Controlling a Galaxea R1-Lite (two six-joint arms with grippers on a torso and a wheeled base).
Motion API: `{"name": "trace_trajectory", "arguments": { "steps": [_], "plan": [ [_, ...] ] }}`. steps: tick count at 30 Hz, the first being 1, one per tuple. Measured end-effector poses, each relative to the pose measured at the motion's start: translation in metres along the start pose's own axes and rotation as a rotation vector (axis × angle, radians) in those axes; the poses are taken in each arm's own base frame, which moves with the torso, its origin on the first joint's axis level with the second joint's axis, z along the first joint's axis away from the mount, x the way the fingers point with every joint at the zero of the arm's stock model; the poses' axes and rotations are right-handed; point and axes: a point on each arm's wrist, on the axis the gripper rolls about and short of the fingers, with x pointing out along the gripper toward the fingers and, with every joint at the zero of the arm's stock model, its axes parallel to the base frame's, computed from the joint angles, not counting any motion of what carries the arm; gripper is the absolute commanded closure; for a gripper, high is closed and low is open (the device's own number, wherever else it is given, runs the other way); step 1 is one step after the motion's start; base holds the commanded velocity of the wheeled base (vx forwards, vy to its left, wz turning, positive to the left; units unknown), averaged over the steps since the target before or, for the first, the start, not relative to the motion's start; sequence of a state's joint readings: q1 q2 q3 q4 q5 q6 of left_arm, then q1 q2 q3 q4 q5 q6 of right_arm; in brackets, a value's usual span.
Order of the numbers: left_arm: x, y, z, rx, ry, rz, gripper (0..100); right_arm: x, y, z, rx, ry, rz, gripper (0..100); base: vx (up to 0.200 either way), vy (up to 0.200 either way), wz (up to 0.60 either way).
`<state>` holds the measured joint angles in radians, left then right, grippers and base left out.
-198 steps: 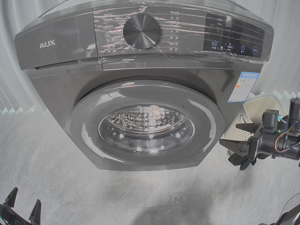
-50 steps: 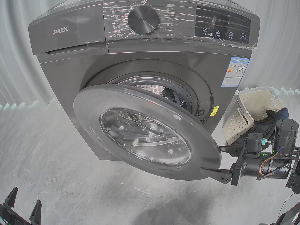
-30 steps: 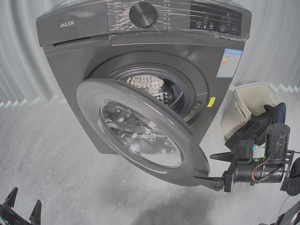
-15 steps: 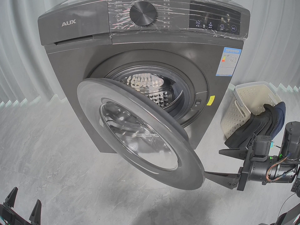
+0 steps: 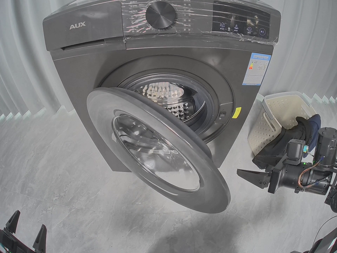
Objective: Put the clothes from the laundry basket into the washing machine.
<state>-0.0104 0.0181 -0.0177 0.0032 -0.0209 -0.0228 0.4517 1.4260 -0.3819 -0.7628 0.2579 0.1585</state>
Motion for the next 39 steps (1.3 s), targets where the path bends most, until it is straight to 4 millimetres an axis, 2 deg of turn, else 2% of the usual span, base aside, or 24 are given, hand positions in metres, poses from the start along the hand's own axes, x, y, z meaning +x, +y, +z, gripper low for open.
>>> {"name": "trace_trajectory", "arguments": {
  "steps": [7, 13, 21, 26, 34, 39],
  "plan": [
    [0.000, 0.000, 0.000, 0.000, 0.000, -0.001, 0, 0.024, -0.010, -0.014, 0.010, 0.065, -0.071, 0, 0.000, 0.000, 0.00],
    [0.000, 0.000, 0.000, -0.002, 0.000, -0.001, 0, 0.043, 0.002, -0.031, -0.005, 0.134, -0.023, 0, 0.000, 0.000, 0.00],
    [0.000, 0.000, 0.000, -0.003, 0.000, -0.001, 0, 0.048, 0.019, -0.041, -0.030, 0.136, 0.046, 0, 0.000, 0.000, 0.00],
    [0.000, 0.000, 0.000, -0.003, 0.000, 0.000, 0, 0.052, 0.021, -0.039, -0.032, 0.117, 0.048, 0, 0.000, 0.000, 0.00],
    [0.000, 0.000, 0.000, -0.003, 0.000, 0.000, 0, 0.086, -0.005, -0.019, -0.017, 0.035, -0.121, 0, 0.000, 0.000, 0.00],
    [0.000, 0.000, 0.000, -0.003, 0.000, 0.000, 0, 0.110, -0.017, -0.019, -0.010, 0.029, -0.163, 0, 0.000, 0.000, 0.00]
  ]
}}
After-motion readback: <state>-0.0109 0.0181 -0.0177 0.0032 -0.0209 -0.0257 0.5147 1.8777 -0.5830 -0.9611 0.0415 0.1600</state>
